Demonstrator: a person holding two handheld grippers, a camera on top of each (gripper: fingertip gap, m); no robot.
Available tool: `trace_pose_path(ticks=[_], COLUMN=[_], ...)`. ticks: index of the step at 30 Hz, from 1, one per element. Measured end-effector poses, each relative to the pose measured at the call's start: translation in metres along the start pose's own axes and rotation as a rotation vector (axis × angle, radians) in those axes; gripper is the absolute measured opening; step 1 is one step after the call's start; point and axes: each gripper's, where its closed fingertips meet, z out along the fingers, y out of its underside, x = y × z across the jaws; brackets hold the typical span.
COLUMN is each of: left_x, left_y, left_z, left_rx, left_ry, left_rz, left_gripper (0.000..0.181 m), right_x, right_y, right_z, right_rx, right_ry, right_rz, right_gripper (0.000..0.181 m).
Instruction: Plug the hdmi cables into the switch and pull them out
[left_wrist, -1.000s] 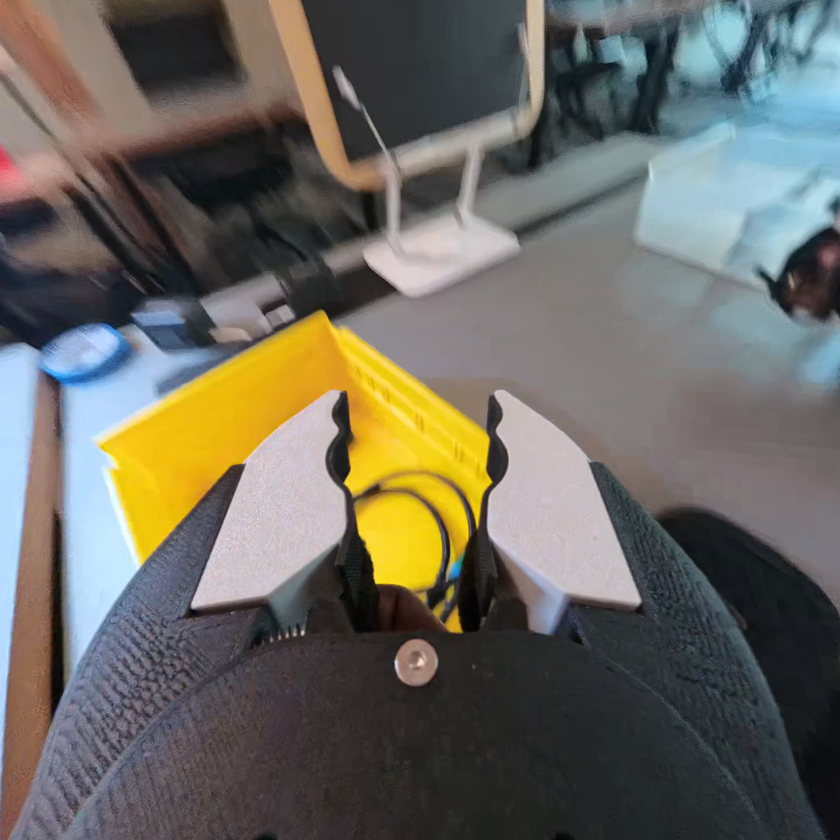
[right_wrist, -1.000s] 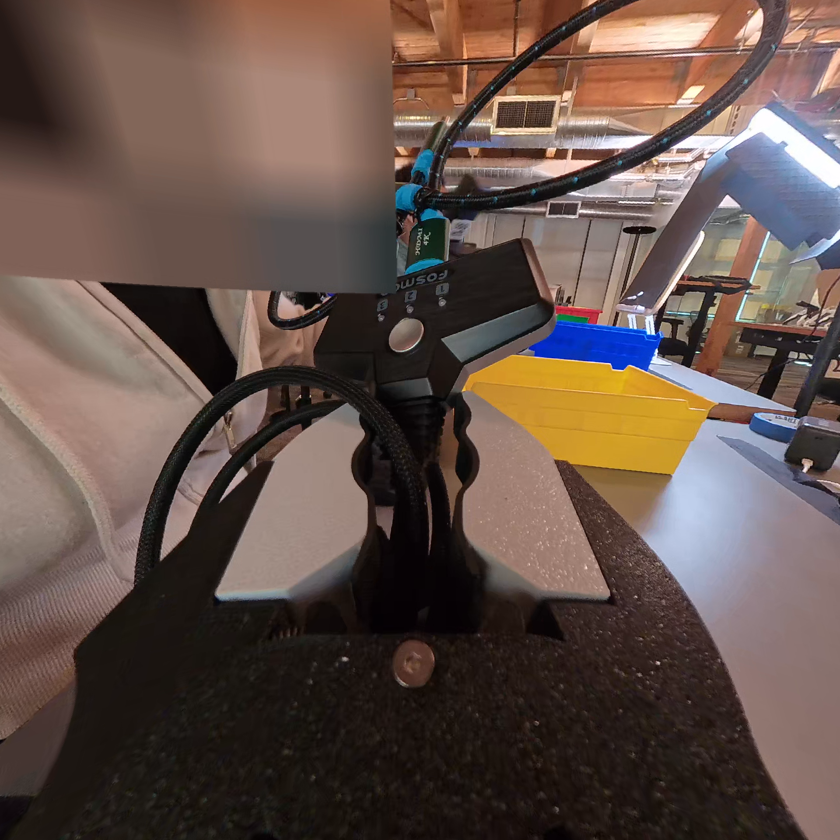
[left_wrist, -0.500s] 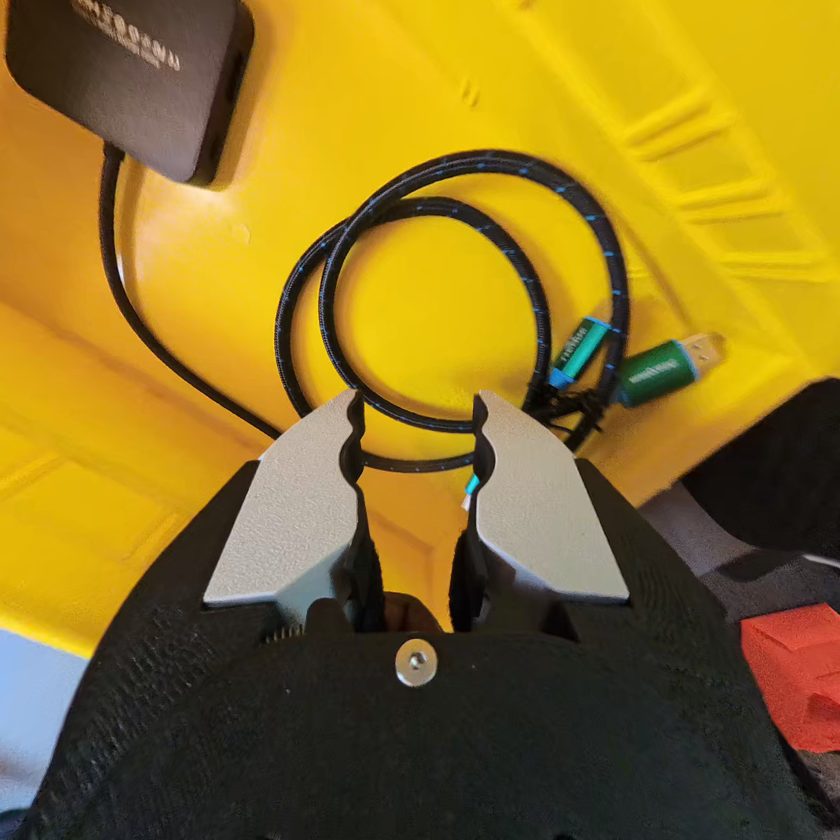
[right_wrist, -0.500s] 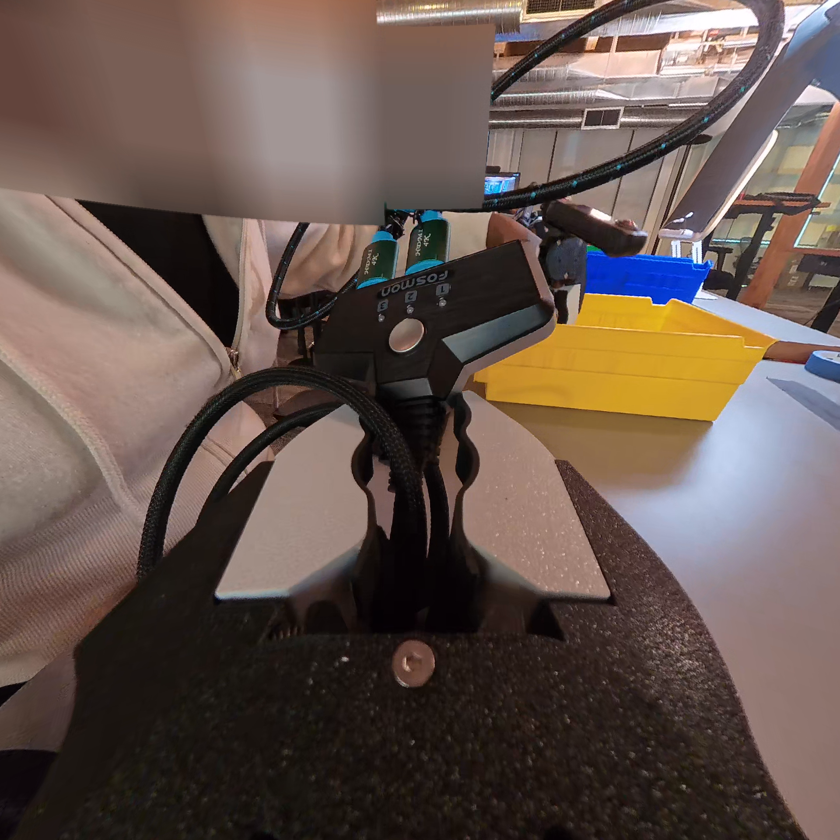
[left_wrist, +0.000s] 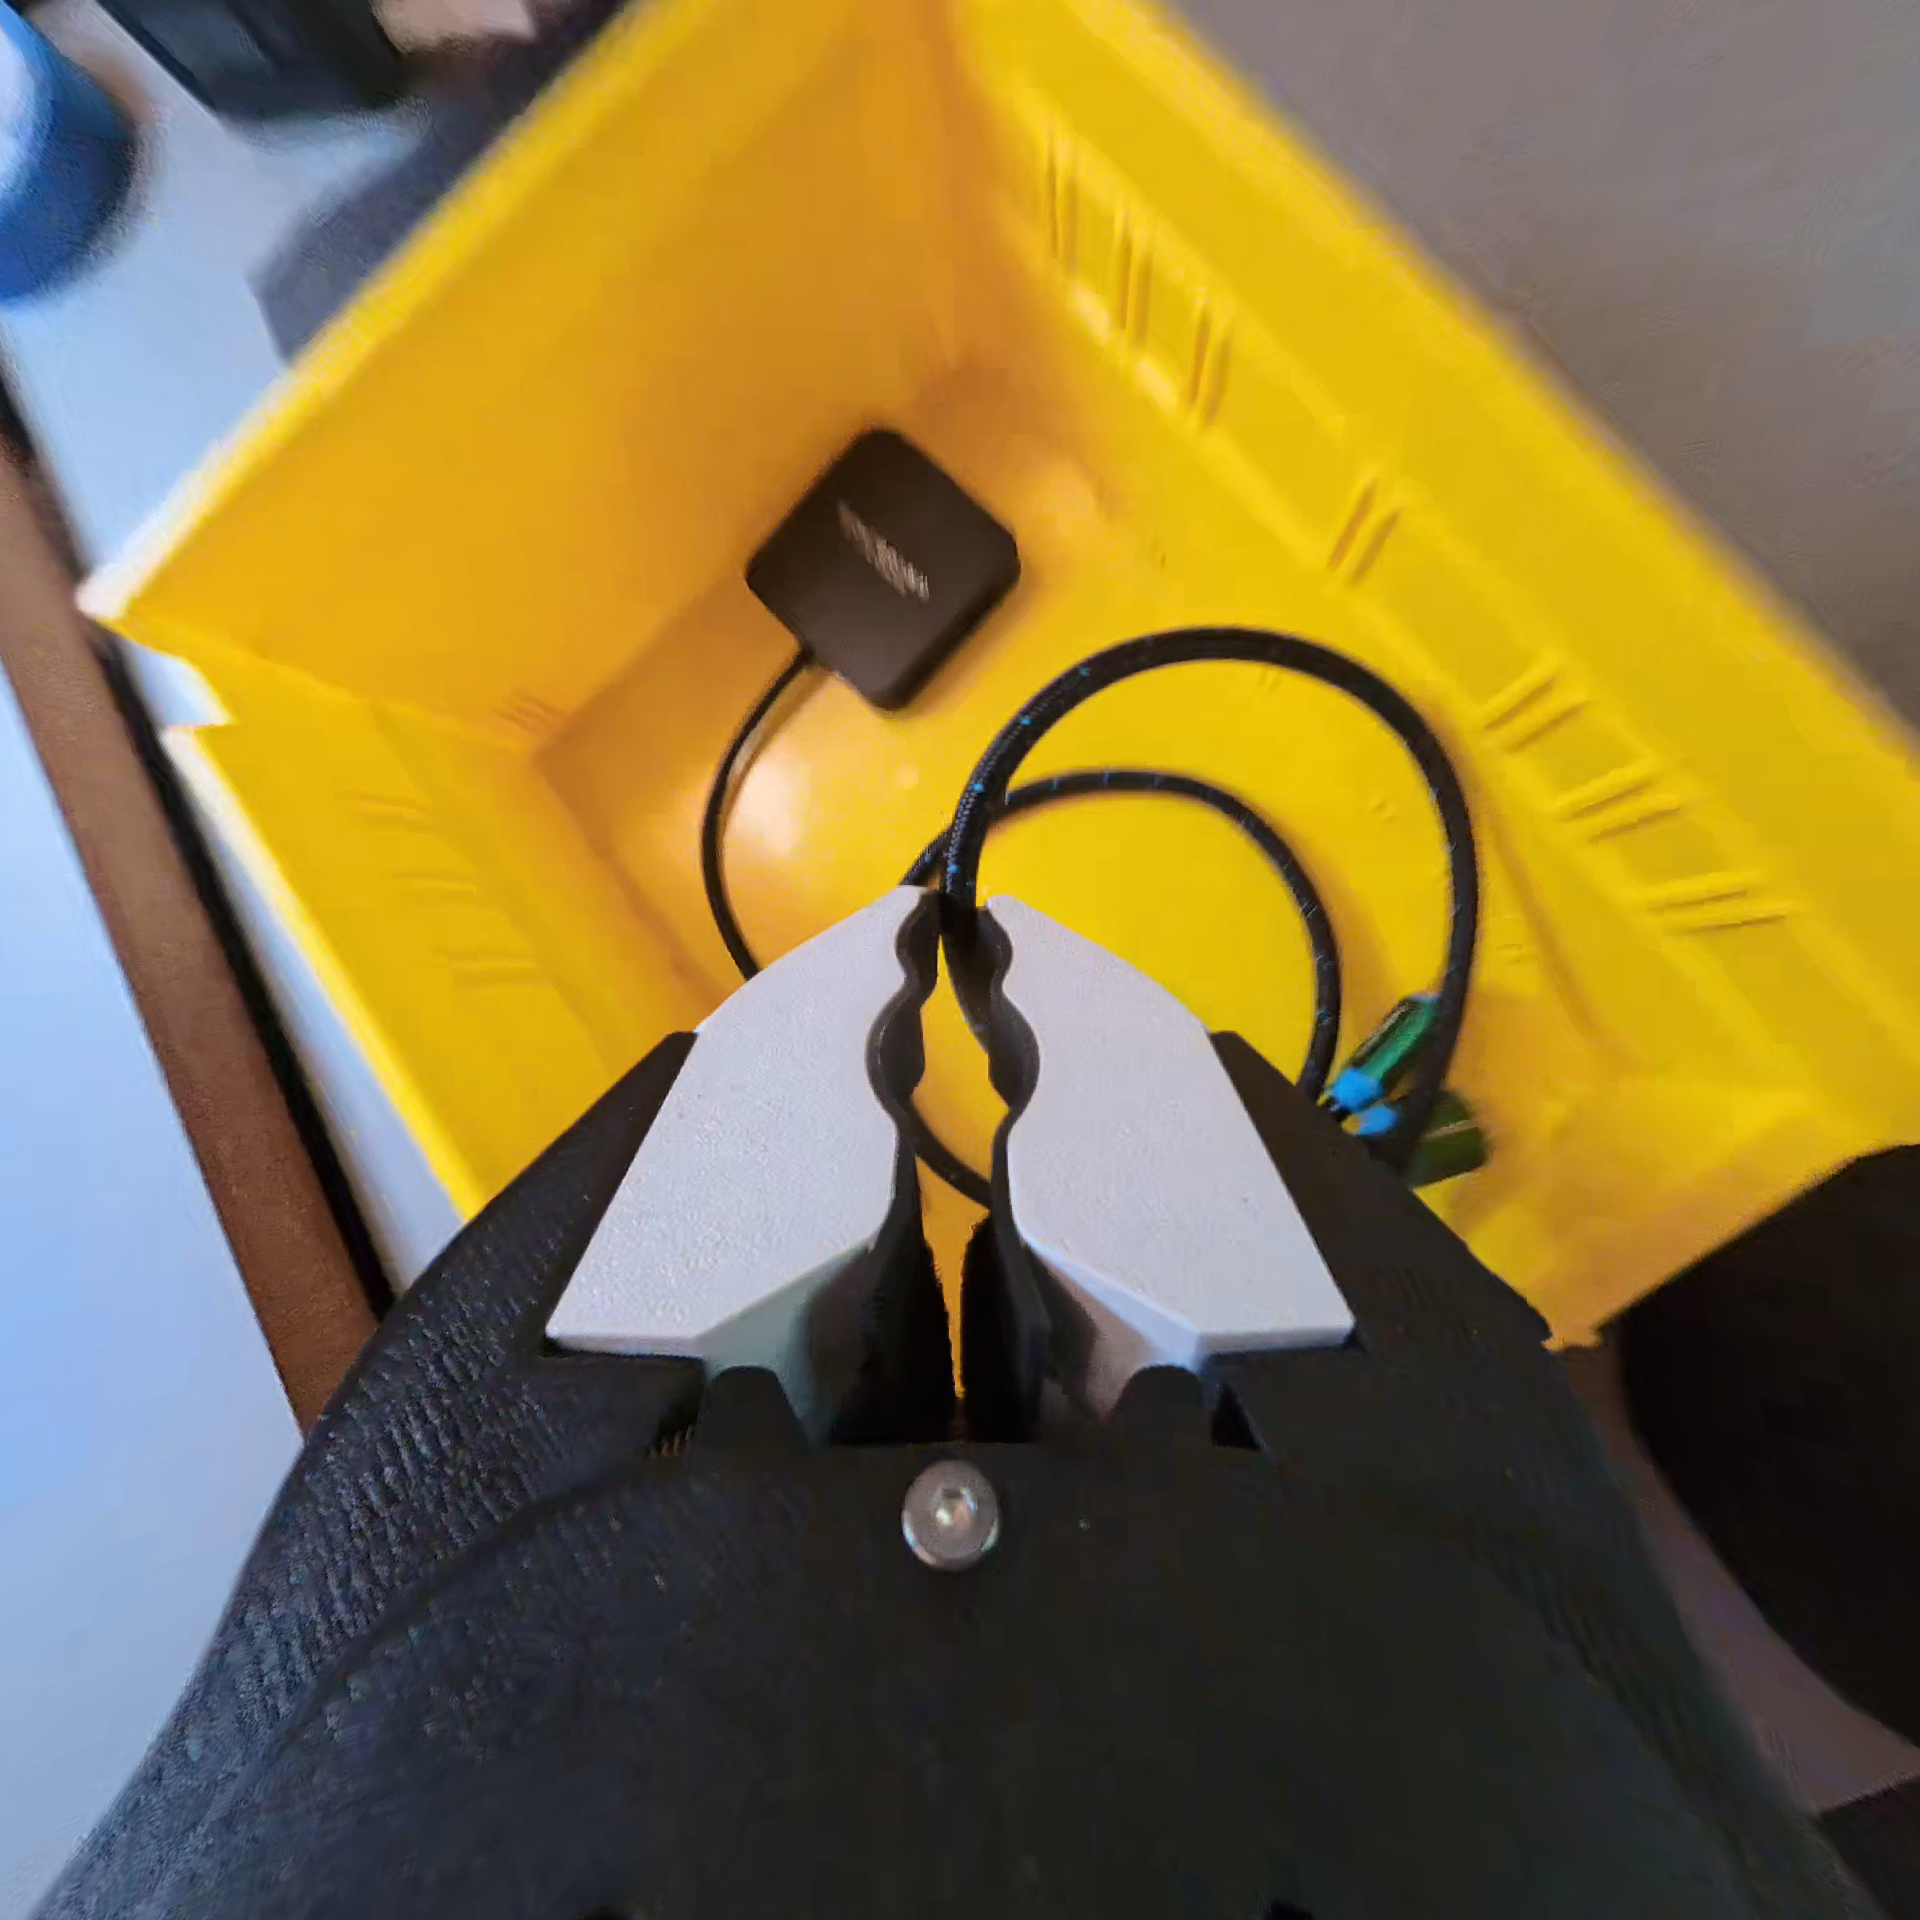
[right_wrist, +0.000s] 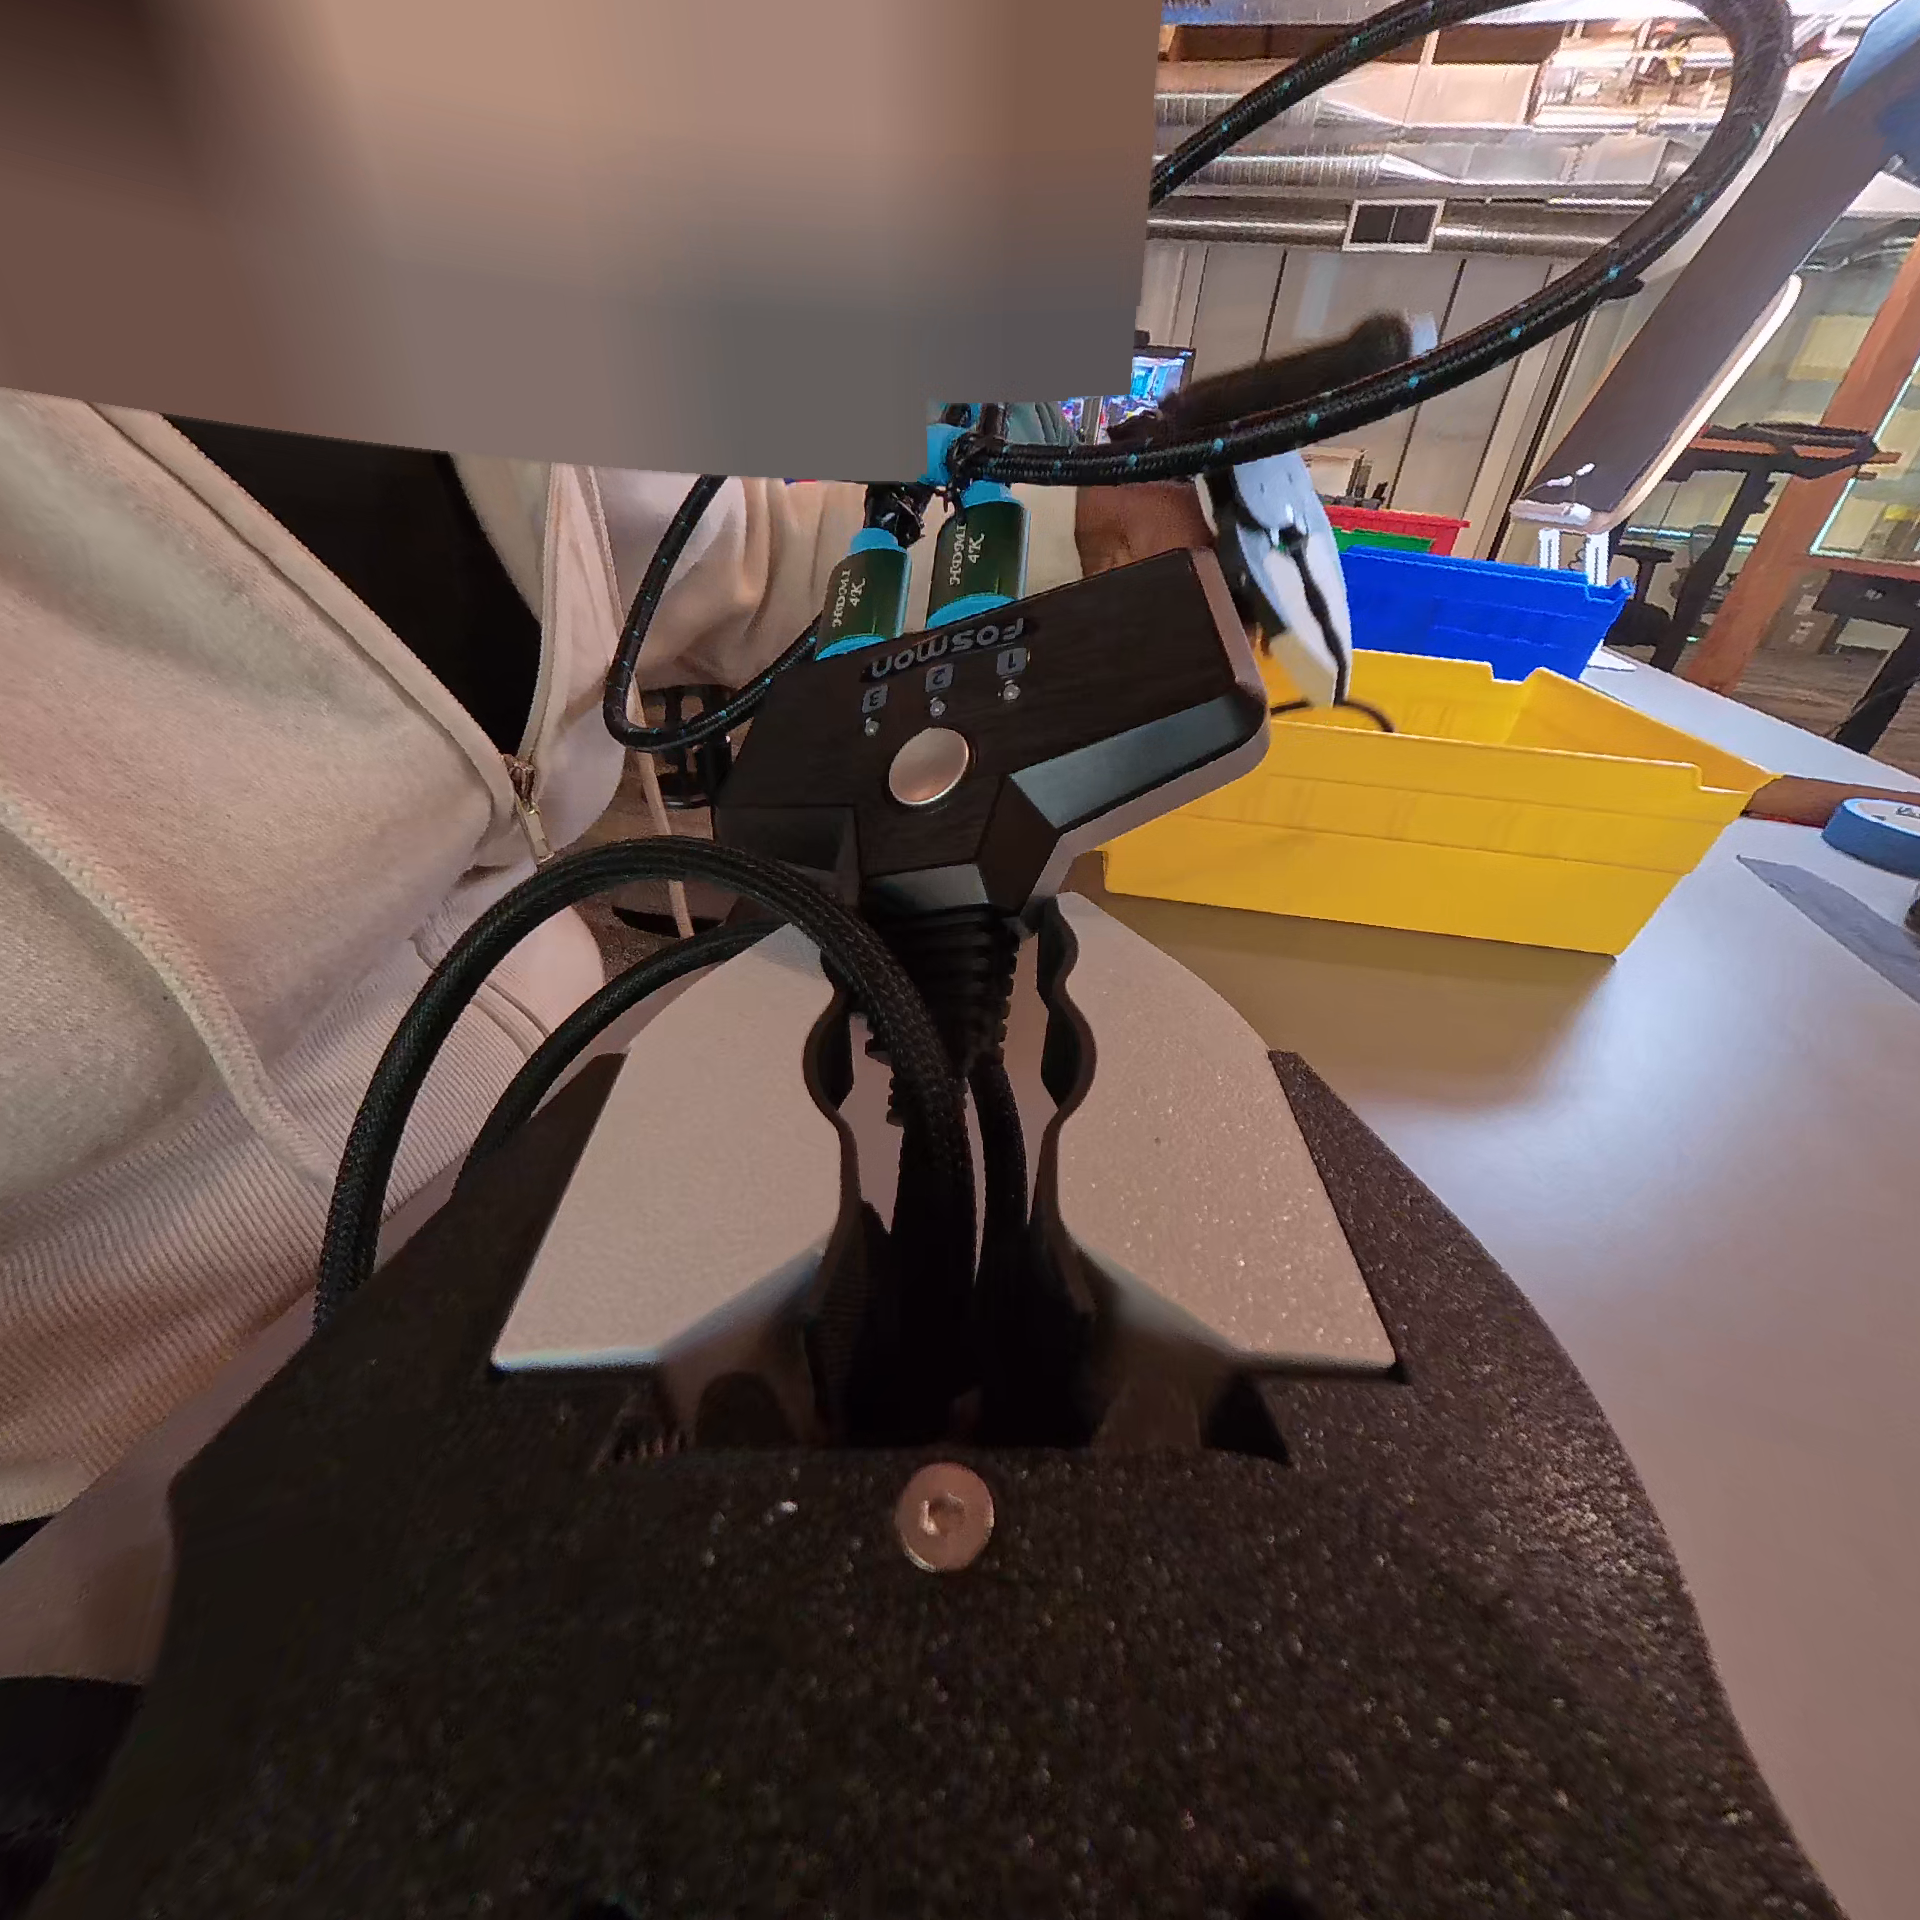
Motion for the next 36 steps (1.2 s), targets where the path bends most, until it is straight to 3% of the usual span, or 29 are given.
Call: trace_pose_path(ticks=[5,8,16,20,24,31,34,36], left_x=[0.008,0.013,0.064,0.113,0.153,0.175,0.179,0.173], left_y=[-0.059,-0.081,-0.109,-0.101,-0.070,-0.002,-0.002,-0.009], left_z=[-0.081,-0.120,-0.151,-0.152,-0.139,-0.053,-0.046,-0.056], left_rx=[0.379,0.514,0.657,0.631,0.470,0.174,0.223,0.296], left_ry=[-0.069,-0.137,0.078,0.234,0.299,0.361,0.389,0.339], left_rz=[-0.033,-0.020,-0.144,-0.179,-0.158,-0.195,-0.159,-0.104], left_gripper=[0.007,0.006,0.005,0.005,0.005,0.007,0.015,0.031], right_x=[-0.001,0.000,0.004,0.007,0.008,0.006,0.007,0.008], right_y=[0.000,-0.002,-0.008,-0.010,-0.011,-0.009,-0.007,-0.006], right_z=[0.001,0.000,-0.009,-0.018,-0.023,-0.025,-0.025,-0.025], right_rx=[-0.015,-0.006,0.014,0.027,0.025,0.004,-0.007,-0.012], right_ry=[0.002,0.008,0.036,0.049,0.050,0.038,0.043,0.044], right_rz=[-0.018,-0.018,-0.033,-0.035,-0.040,-0.041,-0.041,-0.040], right_gripper=[0.033,0.033,0.033,0.033,0.033,0.033,0.034,0.034])
